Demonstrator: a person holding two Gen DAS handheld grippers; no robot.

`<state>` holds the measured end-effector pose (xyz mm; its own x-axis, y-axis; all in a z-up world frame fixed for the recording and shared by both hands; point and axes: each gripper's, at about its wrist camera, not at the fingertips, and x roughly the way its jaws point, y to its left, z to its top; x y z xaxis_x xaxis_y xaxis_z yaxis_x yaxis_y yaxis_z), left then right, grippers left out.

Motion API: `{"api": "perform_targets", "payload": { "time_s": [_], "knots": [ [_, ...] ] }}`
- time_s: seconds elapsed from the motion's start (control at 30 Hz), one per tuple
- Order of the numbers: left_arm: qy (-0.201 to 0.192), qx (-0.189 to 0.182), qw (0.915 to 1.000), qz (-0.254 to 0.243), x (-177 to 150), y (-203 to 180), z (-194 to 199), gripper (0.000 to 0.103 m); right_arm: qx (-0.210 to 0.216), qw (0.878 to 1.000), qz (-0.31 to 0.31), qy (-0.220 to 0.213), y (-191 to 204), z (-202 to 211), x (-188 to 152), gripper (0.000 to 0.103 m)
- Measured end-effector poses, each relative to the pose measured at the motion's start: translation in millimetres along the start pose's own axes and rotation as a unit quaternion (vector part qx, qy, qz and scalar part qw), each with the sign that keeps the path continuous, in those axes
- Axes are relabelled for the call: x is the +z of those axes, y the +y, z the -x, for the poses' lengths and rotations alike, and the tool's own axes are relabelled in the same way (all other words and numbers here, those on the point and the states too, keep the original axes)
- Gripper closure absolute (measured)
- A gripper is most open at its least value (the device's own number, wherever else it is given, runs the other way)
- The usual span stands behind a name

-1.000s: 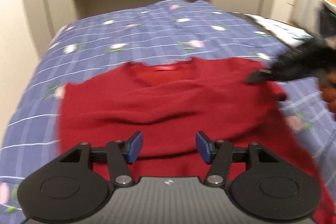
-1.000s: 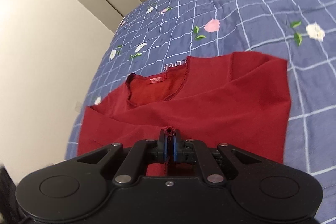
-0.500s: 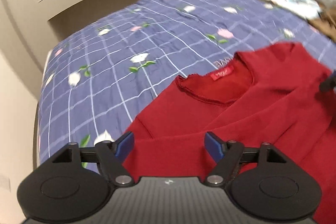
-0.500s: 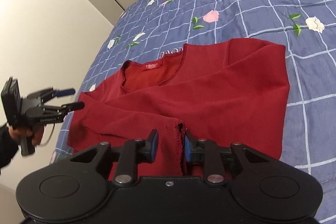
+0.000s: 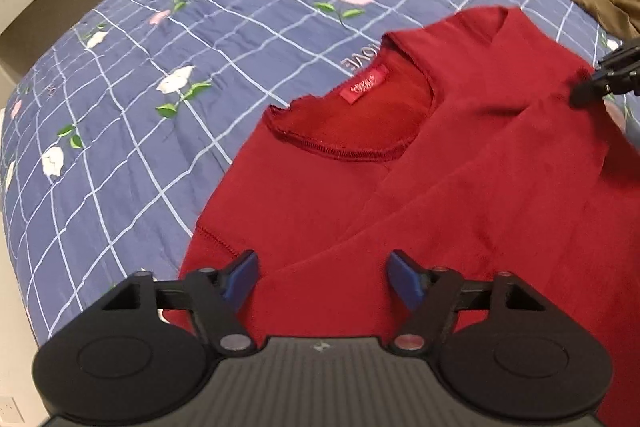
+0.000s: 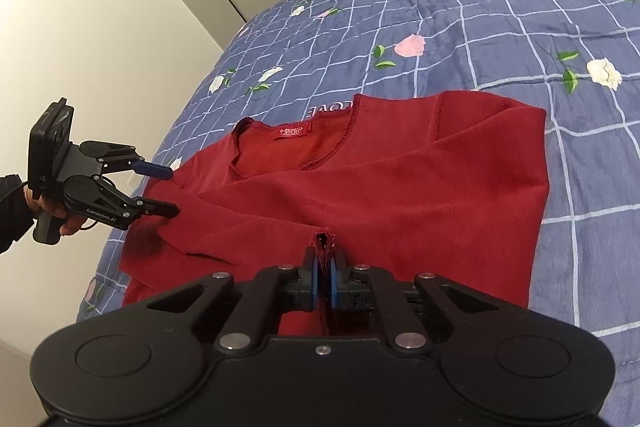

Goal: Fold small clothes

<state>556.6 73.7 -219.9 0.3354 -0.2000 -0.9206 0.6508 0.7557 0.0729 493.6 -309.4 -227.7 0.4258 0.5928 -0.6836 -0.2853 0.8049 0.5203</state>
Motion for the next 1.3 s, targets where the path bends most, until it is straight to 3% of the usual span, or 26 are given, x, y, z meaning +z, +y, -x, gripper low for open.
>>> {"api": "perform_targets", "payload": {
  "time_s": [0.03,0.1,0.17,0.23,0.33,0.37,0.43,0.47,0.5,0.73,0.93,1.13,1.3],
  "knots": [
    [0.007,-0.003,1.0000,-0.002,1.8,0.1,-1.9,0.047,-0.001,1.000,-0.001,-0.001,-0.1,-0.1,-0.8,0.098],
    [0.019,-0.012,0.9997,-0.012,5.4,-1.4,-5.4,0.074,-0.003,1.000,-0.003,-0.003,0.8,0.6,-2.9,0.098],
    [0.029,-0.013,0.9992,-0.025,7.0,-4.7,-9.3,0.093,-0.003,1.000,-0.002,-0.005,1.7,0.7,-3.9,0.098],
    [0.033,-0.011,0.9988,-0.033,7.1,-7.8,-11.5,0.100,-0.003,1.000,0.000,-0.007,1.9,1.4,-4.9,0.098],
    [0.025,-0.008,0.9991,-0.034,5.9,-9.2,-8.7,0.100,-0.001,1.000,-0.001,-0.011,1.4,3.2,-5.9,0.098],
    [0.019,-0.008,0.9992,-0.035,5.4,-9.5,-6.2,0.100,-0.001,1.000,0.000,-0.012,1.3,4.1,-6.1,0.098],
    [0.012,0.004,0.9988,-0.046,5.3,-12.6,-3.5,0.086,-0.001,1.000,0.005,-0.014,2.1,6.4,-6.5,0.098],
    [0.020,0.013,0.9983,-0.053,6.1,-14.4,-4.1,0.053,-0.004,1.000,0.008,-0.019,3.0,8.7,-6.9,0.099],
    [0.026,0.019,0.9977,-0.059,7.3,-16.0,-5.2,0.033,-0.008,1.000,0.013,-0.028,4.0,11.9,-7.7,0.099],
    [0.024,0.006,0.9974,-0.068,14.7,-15.6,-6.7,0.040,-0.016,0.997,0.038,-0.066,12.4,37.8,2.2,0.099],
    [-0.008,0.016,0.9986,-0.049,21.3,-12.2,-1.7,0.040,-0.027,0.995,0.028,-0.091,-0.9,52.8,29.2,0.099],
    [0.005,0.072,0.9970,-0.027,18.3,-15.8,-19.4,0.039,-0.071,0.996,0.011,-0.043,-27.9,24.6,43.6,0.099],
    [-0.022,0.109,0.9936,0.016,9.0,-18.0,-21.1,0.030,-0.105,0.994,-0.006,-0.010,-47.2,-1.6,36.1,0.098]
  ]
}}
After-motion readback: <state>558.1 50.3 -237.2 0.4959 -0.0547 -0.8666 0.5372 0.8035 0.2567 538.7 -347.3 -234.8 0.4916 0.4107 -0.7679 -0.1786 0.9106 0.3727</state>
